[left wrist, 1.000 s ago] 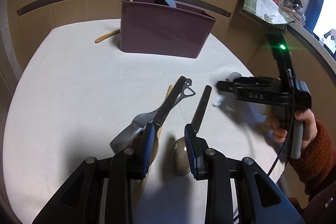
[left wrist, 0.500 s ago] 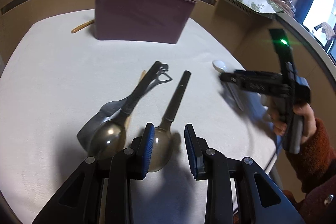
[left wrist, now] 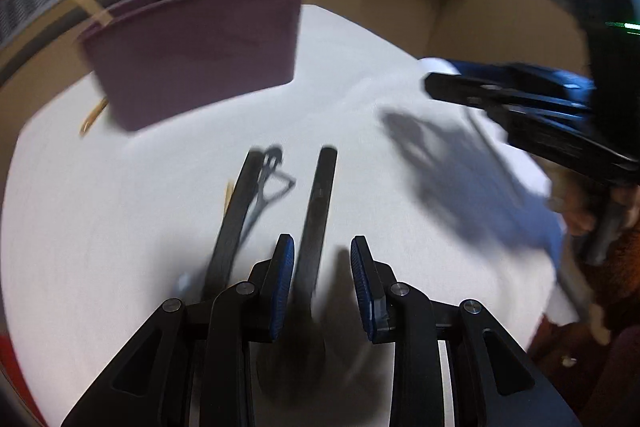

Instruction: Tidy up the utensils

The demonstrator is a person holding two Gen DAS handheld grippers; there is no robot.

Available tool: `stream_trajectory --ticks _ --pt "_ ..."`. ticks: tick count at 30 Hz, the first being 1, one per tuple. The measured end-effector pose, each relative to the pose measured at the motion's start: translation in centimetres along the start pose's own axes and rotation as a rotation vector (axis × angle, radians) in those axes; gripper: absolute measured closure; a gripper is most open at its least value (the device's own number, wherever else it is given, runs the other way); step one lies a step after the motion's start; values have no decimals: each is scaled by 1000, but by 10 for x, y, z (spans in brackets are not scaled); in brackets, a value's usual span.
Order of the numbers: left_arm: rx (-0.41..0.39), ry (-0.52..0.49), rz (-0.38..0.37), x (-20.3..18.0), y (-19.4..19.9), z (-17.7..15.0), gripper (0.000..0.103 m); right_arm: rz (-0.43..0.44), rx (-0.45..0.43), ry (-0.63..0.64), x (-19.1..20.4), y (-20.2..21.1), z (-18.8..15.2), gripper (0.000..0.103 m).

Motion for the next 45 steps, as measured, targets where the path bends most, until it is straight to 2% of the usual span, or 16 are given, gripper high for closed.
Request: stream_trajectory --ticks 4,7,10,11,12,14,19,24,26,28,35,37,38,45 --pt "42 -63 37 -11 -22 26 73 -5 -45 -25 -6 18 -4 72" --pt "97 -55 21 -14 -38 36 74 -8 -74 -44 -13 24 -8 72" --pt "104 -40 26 -16 -43 44 74 -1 -84 -60 -15 23 -12 72" --pt "102 -33 34 -17 -44 45 76 3 -85 -65 -16 23 -13 72" --pt "91 -31 50 -17 -44 45 84 6 -85 -69 -17 22 -14 72" --pt "62 -30 76 -18 -44 45 90 8 -83 -78 -18 19 -16 72" --pt "-19 39 68 -17 -28 41 90 18 -85 -95 -19 20 -19 72" --pt "-221 201 -28 -4 33 27 91 23 -101 -90 -17 27 -15 72" --pt "-302 257 -45 3 57 20 91 34 -110 -88 -14 30 -12 72" --pt "-348 287 -48 9 73 12 91 45 -118 -79 -9 31 -6 72" --pt "-441 339 -62 25 109 1 92 58 -124 -51 8 34 9 72" --pt "-467 336 -62 27 114 1 100 58 -126 -35 13 36 13 72" --pt "-480 334 -60 26 118 1 100 58 -128 -28 14 37 15 72" --pt "-519 329 -62 27 129 -1 100 51 -143 -6 19 46 24 72"
Point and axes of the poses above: each gripper's, at about its wrist camera, not at the fingertips, and y roughly against the way its jaws point, x to its left, z to its top, the point moved 2 cm from there along -y, roughly the way its jaws point, and after that the axes turned 12 degrees about y, right-handed, at the moved point
